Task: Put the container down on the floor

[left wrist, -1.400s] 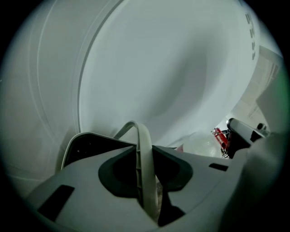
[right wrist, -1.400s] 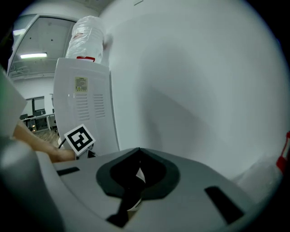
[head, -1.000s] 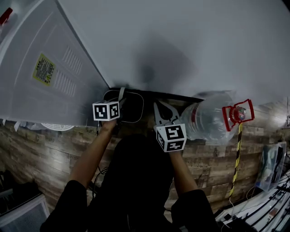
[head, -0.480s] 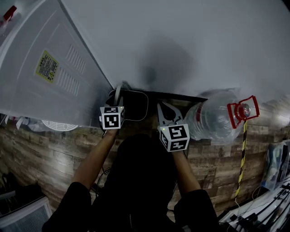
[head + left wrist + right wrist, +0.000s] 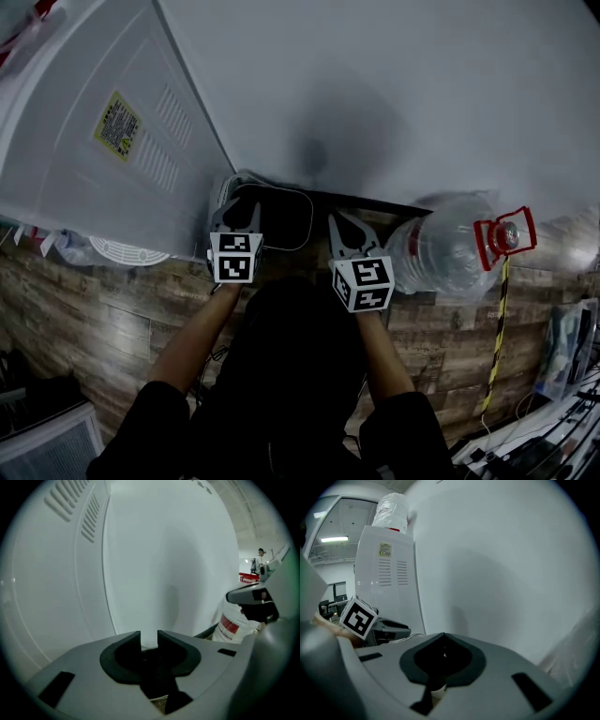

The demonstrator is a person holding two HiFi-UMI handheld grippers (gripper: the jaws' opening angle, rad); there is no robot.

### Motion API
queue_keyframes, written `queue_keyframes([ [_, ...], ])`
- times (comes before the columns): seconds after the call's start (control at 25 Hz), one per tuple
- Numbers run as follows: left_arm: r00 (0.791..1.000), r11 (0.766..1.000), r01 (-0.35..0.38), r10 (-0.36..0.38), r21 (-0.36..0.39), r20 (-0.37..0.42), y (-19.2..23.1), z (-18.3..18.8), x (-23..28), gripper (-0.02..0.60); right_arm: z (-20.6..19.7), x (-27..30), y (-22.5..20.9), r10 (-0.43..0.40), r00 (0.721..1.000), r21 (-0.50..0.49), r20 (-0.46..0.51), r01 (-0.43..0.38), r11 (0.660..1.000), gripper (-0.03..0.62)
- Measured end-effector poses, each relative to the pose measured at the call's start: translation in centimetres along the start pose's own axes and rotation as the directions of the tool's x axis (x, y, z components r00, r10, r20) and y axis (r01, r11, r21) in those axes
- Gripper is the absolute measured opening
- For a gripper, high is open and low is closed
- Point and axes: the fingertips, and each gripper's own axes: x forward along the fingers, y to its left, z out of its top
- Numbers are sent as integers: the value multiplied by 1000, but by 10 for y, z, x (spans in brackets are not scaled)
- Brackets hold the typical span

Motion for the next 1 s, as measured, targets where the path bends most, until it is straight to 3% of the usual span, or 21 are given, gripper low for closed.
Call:
queue_keyframes([
  [0.28,994,998,63,-61,-26,87,-14,21,-1,15,3,0,-1,4,1000,0,-1,-4,1000,11],
  [0.68,981,987,160,-160,9,112,-39,44,-2,15,16,-11,-16,-18,999,-1,-27,18,1000,11],
  [1.0,980,986,165,-166,17,110,-40,105,-29,15,73,-25,-4,-21,996,7,-83,22,1000,11],
])
